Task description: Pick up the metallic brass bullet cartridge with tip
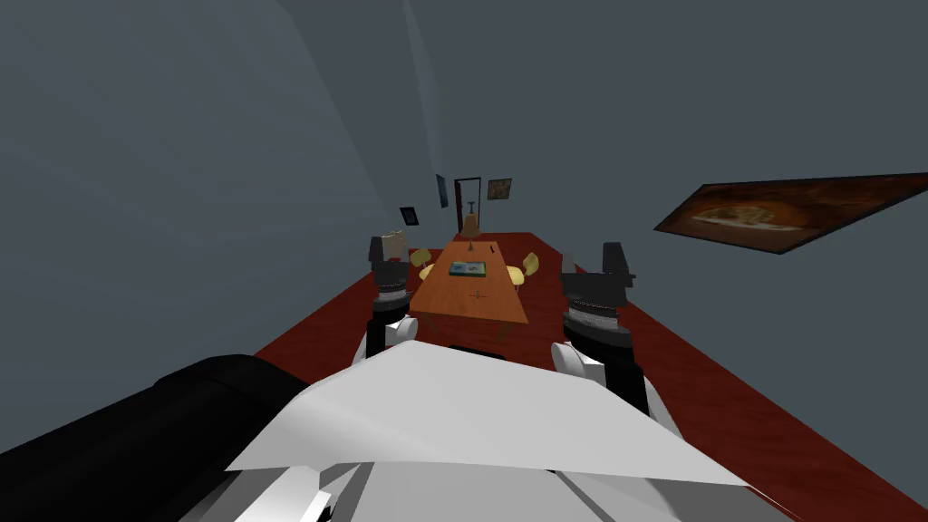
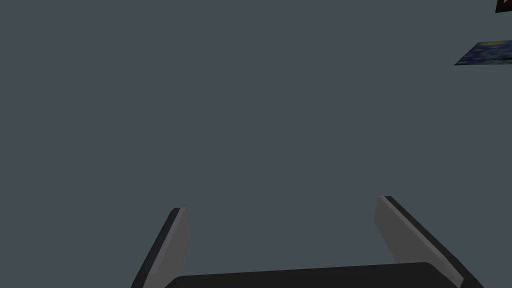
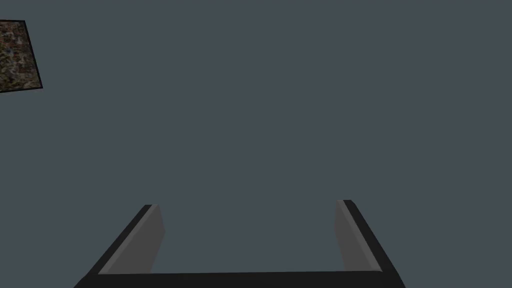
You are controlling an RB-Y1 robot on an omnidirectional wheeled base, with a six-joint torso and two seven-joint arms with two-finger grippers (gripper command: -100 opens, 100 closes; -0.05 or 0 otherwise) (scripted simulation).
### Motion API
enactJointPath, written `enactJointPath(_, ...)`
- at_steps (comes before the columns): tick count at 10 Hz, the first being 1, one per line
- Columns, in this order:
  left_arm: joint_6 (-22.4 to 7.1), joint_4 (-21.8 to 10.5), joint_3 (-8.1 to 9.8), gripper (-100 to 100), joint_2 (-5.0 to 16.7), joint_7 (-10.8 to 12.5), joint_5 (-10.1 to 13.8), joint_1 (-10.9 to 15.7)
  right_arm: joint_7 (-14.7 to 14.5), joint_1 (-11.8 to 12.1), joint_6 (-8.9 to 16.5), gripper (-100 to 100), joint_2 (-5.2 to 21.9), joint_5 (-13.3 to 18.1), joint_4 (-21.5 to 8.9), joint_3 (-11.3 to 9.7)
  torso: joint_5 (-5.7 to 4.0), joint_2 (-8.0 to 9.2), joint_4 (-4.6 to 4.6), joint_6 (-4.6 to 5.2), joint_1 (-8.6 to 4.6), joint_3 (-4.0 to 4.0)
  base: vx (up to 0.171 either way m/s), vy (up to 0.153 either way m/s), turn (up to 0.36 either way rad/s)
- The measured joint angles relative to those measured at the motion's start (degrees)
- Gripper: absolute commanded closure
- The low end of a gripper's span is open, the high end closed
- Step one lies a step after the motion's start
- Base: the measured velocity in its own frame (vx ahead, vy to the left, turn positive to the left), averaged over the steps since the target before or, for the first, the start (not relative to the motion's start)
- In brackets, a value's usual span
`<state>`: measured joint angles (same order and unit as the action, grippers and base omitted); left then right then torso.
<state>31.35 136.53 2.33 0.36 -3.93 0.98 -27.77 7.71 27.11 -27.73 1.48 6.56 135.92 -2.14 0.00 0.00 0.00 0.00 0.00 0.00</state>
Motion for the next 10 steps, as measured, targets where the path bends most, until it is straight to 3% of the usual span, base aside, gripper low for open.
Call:
enactJointPath(2,0.0,0.0,0.0,0,0.0,0.0,0.0,0.0,-1.21,-0.91,1.34,-100,2.35,-0.76,-1.66,-0.36,0.0,0.01,0.0,-0.01,-0.03,0.01,-0.01,-0.004,0.124)
enactJointPath(4,0.0,0.0,0.0,0,0.0,0.0,0.0,0.0,-3.09,-4.07,3.64,-100,4.2,-1.64,-5.55,-0.58,-0.01,-0.01,0.0,-0.02,-0.03,-0.01,-0.01,-0.002,0.174)
enactJointPath(8,0.0,0.0,0.0,0,0.0,0.0,0.0,0.0,-6.92,-6.75,7.45,-100,7.47,-3.81,-11.02,-1.47,0.0,0.0,0.0,-0.01,-0.01,0.0,-0.01,0.001,0.159)
enactJointPath(10,0.0,0.0,0.0,0,0.0,0.0,0.0,0.0,-8.78,-9.27,10.63,-100,9.2,-5.1,-13.45,-1.49,-0.01,0.0,0.0,0.01,-0.01,0.0,-0.007,0.0,0.126)
